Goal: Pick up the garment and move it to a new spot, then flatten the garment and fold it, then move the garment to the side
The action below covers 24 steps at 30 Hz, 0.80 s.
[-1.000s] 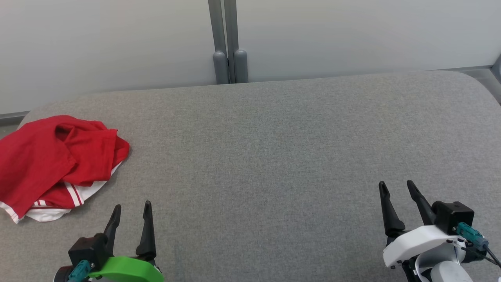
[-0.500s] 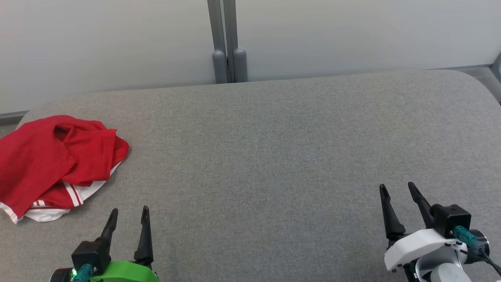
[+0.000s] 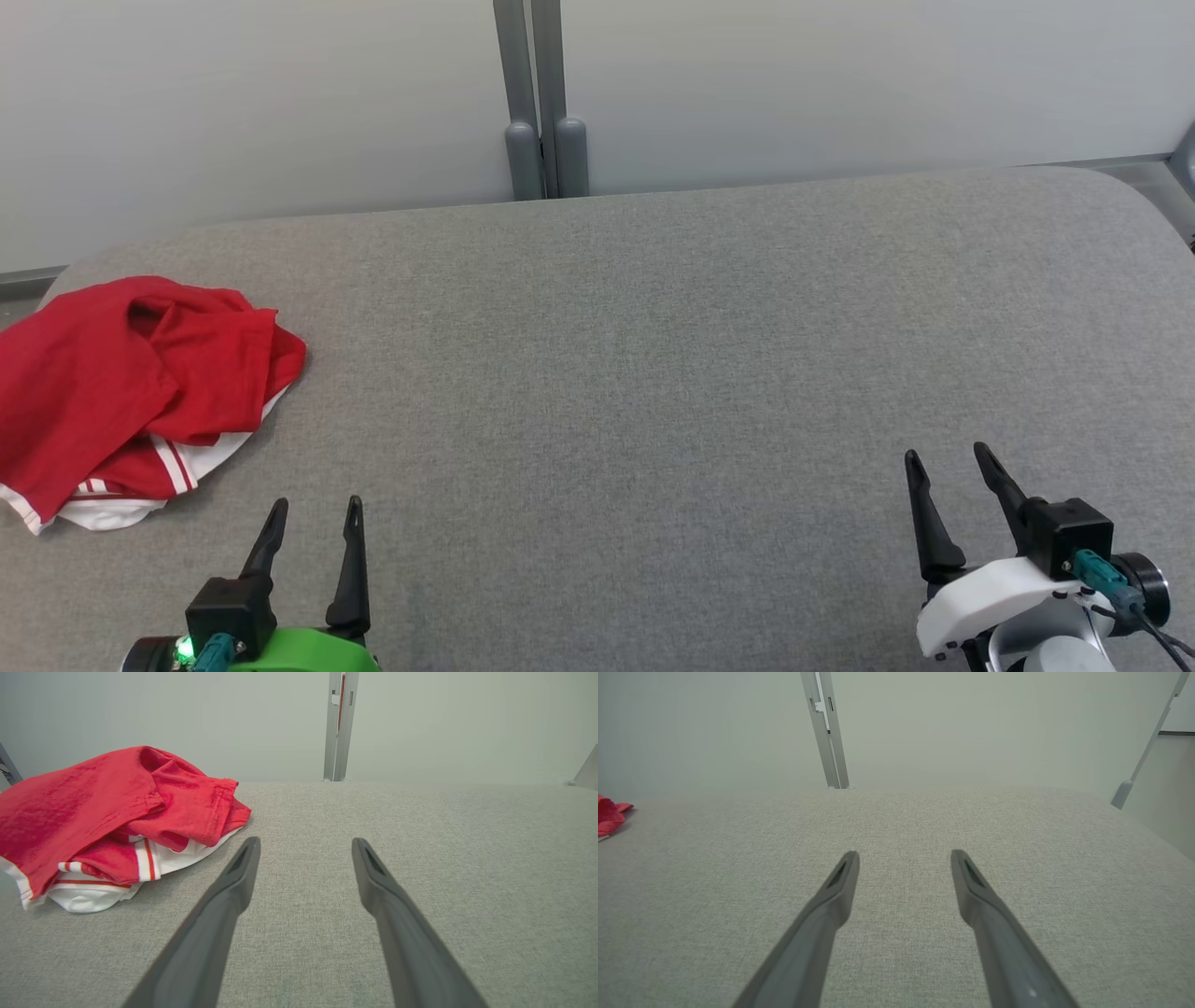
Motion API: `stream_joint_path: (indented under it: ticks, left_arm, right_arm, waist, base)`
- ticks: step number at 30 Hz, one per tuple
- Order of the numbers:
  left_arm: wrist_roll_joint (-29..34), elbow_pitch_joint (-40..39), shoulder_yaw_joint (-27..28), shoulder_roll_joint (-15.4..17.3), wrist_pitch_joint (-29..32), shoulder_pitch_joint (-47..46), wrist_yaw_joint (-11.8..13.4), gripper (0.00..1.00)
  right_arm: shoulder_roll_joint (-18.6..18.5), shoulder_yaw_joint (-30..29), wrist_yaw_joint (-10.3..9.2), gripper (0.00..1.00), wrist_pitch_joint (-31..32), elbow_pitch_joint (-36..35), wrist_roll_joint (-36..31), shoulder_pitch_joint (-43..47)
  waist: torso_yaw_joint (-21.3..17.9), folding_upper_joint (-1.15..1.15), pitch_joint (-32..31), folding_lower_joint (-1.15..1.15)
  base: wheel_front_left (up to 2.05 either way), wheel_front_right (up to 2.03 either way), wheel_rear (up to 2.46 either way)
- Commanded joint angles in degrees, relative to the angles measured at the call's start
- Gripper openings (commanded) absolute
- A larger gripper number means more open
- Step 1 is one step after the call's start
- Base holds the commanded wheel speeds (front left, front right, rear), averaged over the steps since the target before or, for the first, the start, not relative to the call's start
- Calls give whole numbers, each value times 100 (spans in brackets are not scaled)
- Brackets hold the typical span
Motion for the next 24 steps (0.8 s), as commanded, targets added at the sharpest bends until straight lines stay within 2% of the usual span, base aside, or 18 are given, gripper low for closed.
stream_joint_path:
  ticks: [1, 8, 12, 16, 24]
  left_arm:
    - [116, 23, 1, 2, -61, 0, -20, 100]
    - [92, 41, 35, -3, -39, -78, -35, 100]
    - [80, 53, 48, -2, -39, -95, -41, 100]
    - [28, 61, -14, -1, -38, -98, -33, 100]
    - [-53, 92, -45, 0, -38, 81, 31, 100]
  right_arm:
    - [-11, 16, -2, 100, -50, 20, -126, 41]
    - [-11, -26, -2, 100, -43, -11, -99, -8]
    - [-14, -21, -2, 100, -43, -17, -77, -9]
    - [-14, -24, -2, 100, -43, -21, -41, 56]
    - [6, 171, -2, 100, -43, 37, 19, 118]
  waist:
    - [-4, 0, 6, 0]
    - [40, 0, 44, 0]
    - [197, 0, 30, 0]
    - [532, 0, -6, 0]
    - [1595, 0, -119, 0]
  base:
    - [0, 0, 0]
    - [0, 0, 0]
    - [0, 0, 0]
    - [0, 0, 0]
    - [0, 0, 0]
